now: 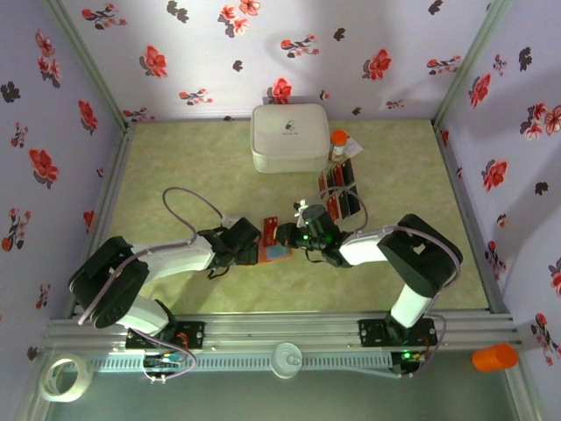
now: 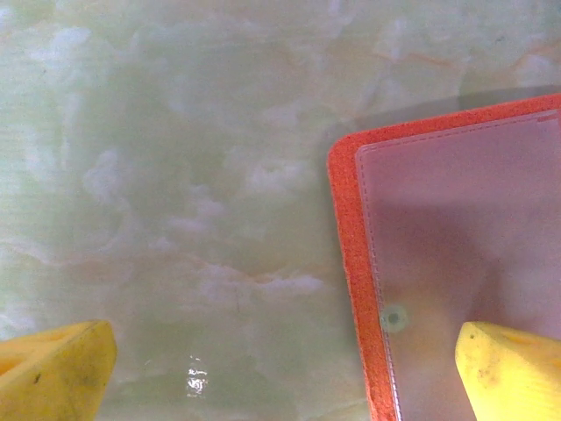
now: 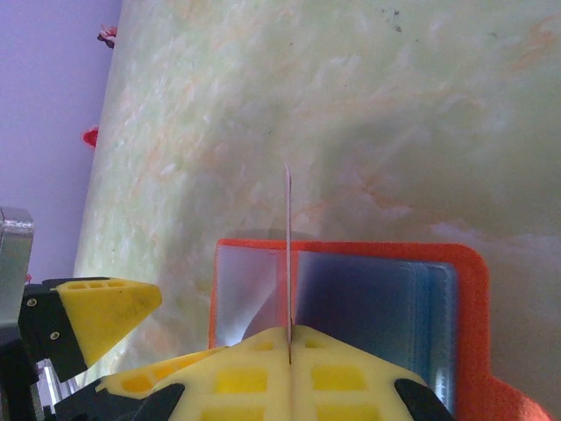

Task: Put the credit cards into the card holder
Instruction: Insert the credit card into the card slot.

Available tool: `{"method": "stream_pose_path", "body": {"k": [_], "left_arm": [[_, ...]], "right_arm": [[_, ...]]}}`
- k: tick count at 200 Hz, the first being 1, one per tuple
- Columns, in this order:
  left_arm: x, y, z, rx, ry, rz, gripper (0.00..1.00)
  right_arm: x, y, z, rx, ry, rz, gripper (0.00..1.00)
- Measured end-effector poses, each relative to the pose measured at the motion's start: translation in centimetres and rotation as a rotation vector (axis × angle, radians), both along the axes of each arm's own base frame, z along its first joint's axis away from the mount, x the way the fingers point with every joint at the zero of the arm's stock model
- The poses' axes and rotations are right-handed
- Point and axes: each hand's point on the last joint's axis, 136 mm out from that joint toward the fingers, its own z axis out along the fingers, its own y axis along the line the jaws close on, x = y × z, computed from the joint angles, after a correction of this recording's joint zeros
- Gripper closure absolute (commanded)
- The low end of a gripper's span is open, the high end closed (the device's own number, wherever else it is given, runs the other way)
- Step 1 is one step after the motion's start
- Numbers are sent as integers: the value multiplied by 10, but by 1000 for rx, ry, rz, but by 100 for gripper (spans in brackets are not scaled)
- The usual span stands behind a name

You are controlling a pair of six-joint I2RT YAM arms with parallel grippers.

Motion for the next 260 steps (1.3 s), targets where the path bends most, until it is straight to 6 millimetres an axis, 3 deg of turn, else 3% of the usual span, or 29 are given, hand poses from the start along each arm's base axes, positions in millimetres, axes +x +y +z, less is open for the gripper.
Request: {"method": "stream_pose_path", "body": {"k": [190,260], "left_arm": [[5,1,5,14,-7,10,0],[15,14,8,16,-20,59,0]], "right_arm": [[-14,9,-11,4,47,26,100],[-14,6,-15,-5,63,5,100]]}}
